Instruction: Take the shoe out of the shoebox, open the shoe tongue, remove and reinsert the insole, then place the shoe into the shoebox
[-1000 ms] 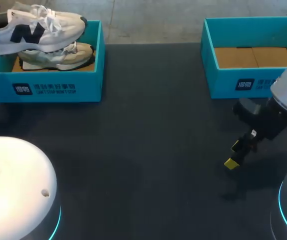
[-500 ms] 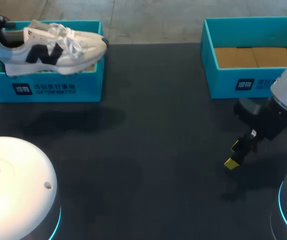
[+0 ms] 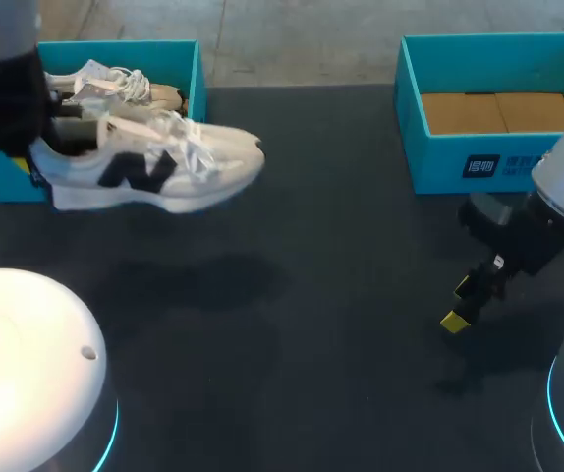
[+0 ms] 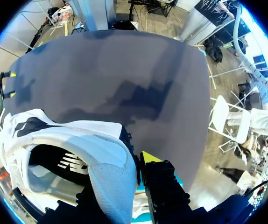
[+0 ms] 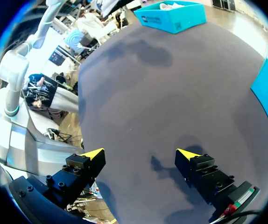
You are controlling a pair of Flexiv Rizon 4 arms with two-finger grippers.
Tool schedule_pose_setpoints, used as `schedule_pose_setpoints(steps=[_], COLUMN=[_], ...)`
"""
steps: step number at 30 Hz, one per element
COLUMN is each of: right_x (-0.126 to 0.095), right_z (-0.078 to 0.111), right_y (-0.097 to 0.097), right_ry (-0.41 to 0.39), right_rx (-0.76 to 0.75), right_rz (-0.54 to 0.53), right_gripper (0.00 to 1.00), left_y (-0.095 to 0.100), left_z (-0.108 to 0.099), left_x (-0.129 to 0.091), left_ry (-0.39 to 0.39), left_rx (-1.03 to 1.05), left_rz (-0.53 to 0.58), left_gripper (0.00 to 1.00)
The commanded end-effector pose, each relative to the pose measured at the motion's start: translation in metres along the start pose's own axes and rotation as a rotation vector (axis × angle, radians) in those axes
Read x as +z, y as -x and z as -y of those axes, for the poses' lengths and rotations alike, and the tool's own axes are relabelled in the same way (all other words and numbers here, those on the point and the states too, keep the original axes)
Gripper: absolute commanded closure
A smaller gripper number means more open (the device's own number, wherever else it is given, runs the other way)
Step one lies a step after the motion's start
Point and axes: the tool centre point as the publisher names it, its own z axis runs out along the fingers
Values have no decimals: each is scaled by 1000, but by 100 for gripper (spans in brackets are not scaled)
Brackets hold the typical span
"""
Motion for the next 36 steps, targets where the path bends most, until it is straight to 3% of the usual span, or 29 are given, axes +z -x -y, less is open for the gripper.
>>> schedule_pose_setpoints(steps=[1,17,36], right_x=[1,1,1], right_z=[0,0,0], right_y=[-1,-1,-1], right_ry=[-1,-1,-1], right_rx=[0,0,0], right_rz=[3,3,3], right_gripper=[0,0,0], left_y=[13,57,57], left_z=[23,73,73], left_x=[2,15,15], left_ry=[90,44,44], left_rx=[0,69,69], left_rz=[1,-14,-14], left_gripper=[100,100,100])
